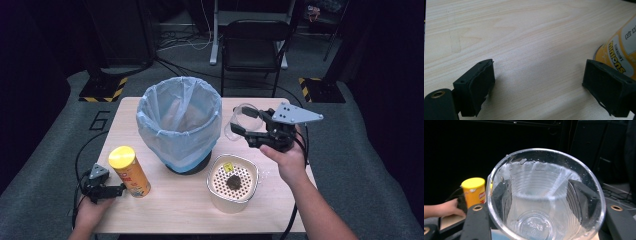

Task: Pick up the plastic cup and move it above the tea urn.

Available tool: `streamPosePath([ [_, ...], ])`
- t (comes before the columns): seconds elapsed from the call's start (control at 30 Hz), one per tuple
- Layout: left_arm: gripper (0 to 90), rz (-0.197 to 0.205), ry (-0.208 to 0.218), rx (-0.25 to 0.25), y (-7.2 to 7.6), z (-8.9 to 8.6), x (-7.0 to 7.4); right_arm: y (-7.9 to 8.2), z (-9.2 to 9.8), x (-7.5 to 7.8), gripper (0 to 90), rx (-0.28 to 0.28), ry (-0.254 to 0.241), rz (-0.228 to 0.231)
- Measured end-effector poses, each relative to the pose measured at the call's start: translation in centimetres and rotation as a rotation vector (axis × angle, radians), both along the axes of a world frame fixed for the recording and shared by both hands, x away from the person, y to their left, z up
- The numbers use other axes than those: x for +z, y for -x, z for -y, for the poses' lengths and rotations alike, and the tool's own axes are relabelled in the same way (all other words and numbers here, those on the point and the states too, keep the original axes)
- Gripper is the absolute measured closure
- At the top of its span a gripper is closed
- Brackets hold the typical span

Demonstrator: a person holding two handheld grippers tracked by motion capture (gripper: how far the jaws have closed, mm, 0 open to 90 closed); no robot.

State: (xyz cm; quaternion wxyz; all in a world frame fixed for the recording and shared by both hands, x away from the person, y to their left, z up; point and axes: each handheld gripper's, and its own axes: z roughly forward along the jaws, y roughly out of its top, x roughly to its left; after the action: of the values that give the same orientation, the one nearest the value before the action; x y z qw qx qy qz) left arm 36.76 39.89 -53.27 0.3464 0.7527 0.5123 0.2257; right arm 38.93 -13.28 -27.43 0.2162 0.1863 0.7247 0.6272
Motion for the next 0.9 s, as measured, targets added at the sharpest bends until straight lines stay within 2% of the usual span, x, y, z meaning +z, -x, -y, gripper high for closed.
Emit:
streamPosePath([
  [0.17,10.4,0.0,0.0,0.0,0.0,0.0,0.0,-1.4,-1.9,2.1,36.6,-0.004,-0.005,0.008],
  [0.23,10.3,0.0,0.0,0.0,0.0,0.0,0.0,-1.8,-2.3,2.4,36.6,-0.008,-0.008,0.011],
  [0.33,10.3,-0.001,0.003,0.001,0.0,0.0,0.0,-3.0,-3.7,3.1,36.4,-0.016,-0.018,-0.002],
  [0.37,10.3,0.0,0.0,0.0,0.0,0.0,0.0,-3.8,-4.5,3.3,36.8,0.011,-0.034,-0.026],
  [0.57,10.3,-0.001,0.002,0.0,0.0,0.0,0.0,-5.2,-6.8,3.3,36.6,0.022,-0.016,-0.035],
  [0.7,10.3,-0.001,0.001,0.001,0.0,0.0,0.0,-6.0,-8.0,3.5,36.5,0.038,-0.028,-0.049],
  [0.77,10.4,-0.002,0.004,0.0,0.0,0.0,0.0,-6.6,-9.0,3.4,36.5,0.055,-0.045,-0.062],
  [0.83,10.4,0.0,-0.001,-0.001,0.0,0.0,0.0,-7.1,-9.8,3.1,36.5,0.056,-0.065,-0.056],
  [0.9,10.3,-0.002,0.003,-0.001,0.0,0.0,0.0,-7.6,-10.5,3.0,36.4,0.06,-0.069,-0.088],
])
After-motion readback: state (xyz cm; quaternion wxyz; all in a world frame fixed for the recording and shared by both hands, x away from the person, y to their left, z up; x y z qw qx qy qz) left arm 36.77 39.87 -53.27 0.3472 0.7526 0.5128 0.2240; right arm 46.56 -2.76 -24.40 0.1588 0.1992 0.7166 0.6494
